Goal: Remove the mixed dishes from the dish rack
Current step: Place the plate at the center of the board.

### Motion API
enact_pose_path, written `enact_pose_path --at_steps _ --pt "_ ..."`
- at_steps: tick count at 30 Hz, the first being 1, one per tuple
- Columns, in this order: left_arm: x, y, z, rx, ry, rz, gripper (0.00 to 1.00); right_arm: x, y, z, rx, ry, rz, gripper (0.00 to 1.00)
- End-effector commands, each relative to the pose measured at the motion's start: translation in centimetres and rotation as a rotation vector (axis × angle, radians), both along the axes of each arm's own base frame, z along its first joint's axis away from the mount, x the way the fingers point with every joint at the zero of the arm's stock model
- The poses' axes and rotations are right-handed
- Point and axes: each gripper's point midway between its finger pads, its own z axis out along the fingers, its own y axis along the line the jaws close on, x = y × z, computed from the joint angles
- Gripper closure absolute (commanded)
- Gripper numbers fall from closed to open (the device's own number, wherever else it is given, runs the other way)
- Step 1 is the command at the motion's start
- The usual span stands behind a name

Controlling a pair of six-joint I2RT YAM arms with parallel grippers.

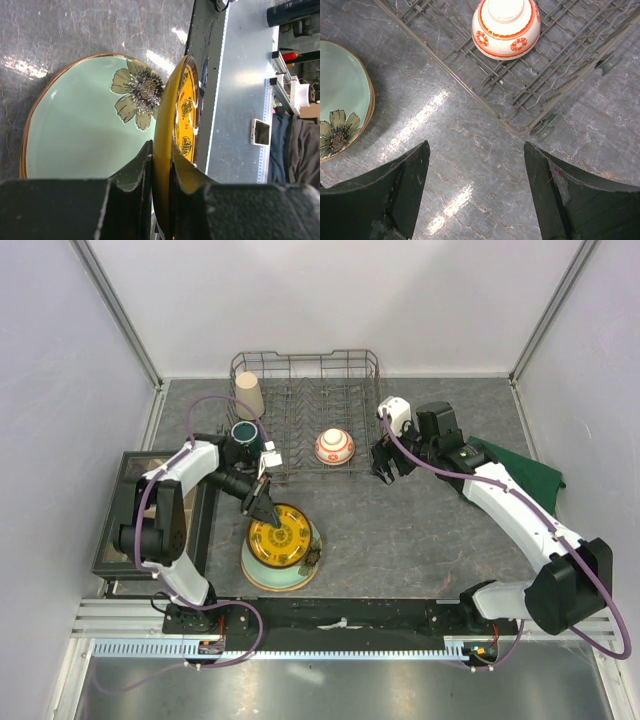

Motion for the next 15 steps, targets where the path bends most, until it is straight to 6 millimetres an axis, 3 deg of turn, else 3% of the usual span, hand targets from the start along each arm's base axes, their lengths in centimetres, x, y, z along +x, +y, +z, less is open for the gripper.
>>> enact_pose_path --at_steps 1,15 --pt "0.9 0.0 -0.8 -0.01 -0.015 -0.021 0.99 0.2 0.2 1.2 0.036 -0.041 0.011 0.16" --pt "0.6 1.4 -5.3 0.113 0.059 -0.036 0.98 0.3 -0.2 1.0 0.042 -0.035 0.001 0.16"
